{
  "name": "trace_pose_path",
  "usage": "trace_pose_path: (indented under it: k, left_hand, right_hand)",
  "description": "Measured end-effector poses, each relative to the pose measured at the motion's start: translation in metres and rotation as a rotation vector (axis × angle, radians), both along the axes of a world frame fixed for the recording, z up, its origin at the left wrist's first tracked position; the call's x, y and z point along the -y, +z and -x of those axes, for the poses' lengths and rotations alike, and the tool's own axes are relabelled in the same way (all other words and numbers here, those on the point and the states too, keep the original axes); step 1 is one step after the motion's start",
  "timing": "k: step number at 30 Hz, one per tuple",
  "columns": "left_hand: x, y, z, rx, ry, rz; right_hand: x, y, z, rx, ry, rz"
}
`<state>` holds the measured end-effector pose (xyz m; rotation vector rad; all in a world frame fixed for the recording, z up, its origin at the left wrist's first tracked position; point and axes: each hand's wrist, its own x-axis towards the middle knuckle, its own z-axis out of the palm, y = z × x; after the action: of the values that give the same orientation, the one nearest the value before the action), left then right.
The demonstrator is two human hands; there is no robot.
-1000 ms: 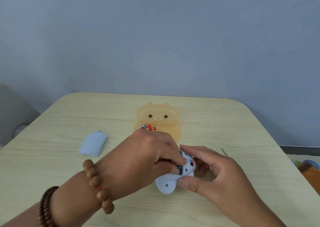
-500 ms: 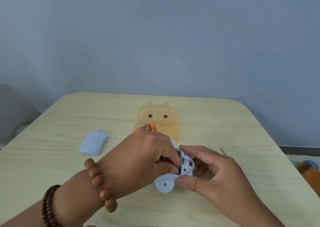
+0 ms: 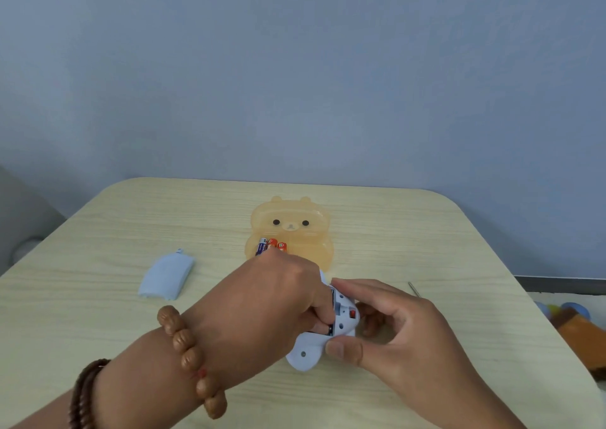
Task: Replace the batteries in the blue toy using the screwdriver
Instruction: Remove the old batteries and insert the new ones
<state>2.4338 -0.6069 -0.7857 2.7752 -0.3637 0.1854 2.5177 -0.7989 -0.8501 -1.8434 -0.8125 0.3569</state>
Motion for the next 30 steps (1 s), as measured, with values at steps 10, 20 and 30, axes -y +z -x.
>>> trace_pose_path:
  k: [10, 20, 30]
  left_hand:
    - [-0.002, 0.008, 0.009, 0.022, 0.031, 0.008]
    - [-0.019, -0.005, 0.013, -0.065, 0.174, 0.154]
    - [-0.017, -0.015, 0.014, -0.010, 0.238, 0.226]
  right_hand:
    - [0.001, 0.001, 0.000, 0.015, 0.014, -0.018]
    - [0.003, 0.002, -0.005, -0.033, 0.035, 0.038]
    - [-0.016, 0.012, 0.001, -0.204, -0.096, 0.008]
